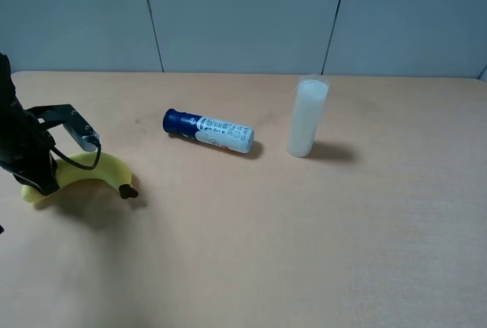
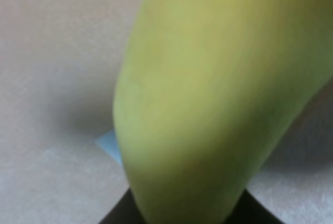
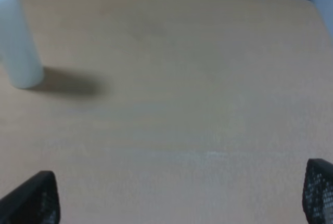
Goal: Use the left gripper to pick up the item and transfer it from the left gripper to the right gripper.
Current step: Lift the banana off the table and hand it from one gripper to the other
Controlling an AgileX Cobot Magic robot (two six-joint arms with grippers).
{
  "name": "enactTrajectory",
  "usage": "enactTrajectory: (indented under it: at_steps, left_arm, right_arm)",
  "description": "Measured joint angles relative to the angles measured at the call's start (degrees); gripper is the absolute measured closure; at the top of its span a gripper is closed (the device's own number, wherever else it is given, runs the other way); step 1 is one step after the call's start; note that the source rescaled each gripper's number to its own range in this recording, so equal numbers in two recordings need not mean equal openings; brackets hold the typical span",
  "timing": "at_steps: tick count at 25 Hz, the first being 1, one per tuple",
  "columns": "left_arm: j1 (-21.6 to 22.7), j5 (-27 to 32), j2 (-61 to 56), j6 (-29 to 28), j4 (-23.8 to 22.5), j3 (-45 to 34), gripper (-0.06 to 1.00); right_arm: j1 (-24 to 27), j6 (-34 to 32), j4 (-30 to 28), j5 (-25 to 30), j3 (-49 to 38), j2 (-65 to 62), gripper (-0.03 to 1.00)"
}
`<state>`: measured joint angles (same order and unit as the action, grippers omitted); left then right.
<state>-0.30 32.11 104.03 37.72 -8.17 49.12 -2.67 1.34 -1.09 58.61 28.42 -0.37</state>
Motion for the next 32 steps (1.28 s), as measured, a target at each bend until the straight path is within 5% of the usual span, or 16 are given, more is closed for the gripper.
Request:
enactTrajectory:
  at_steps: [11,18,32]
  left_arm:
    - [0.0,15.79,-11.67,0.06,4.45,8.57,0.94]
    - [-0.77,20.69,-18.04,1.55,8.17,10.71,0.94]
    - [-21.69,17.21,-18.64,1.94,9.21,10.84,0.94]
  right_arm:
    - [0.0,0.0,0.0,0.0,0.0,0.0,-0.03]
    - [0.0,0.0,0.0,0.0,0.0,0.0,-0.03]
    - [0.0,0.0,0.0,0.0,0.0,0.0,-0.03]
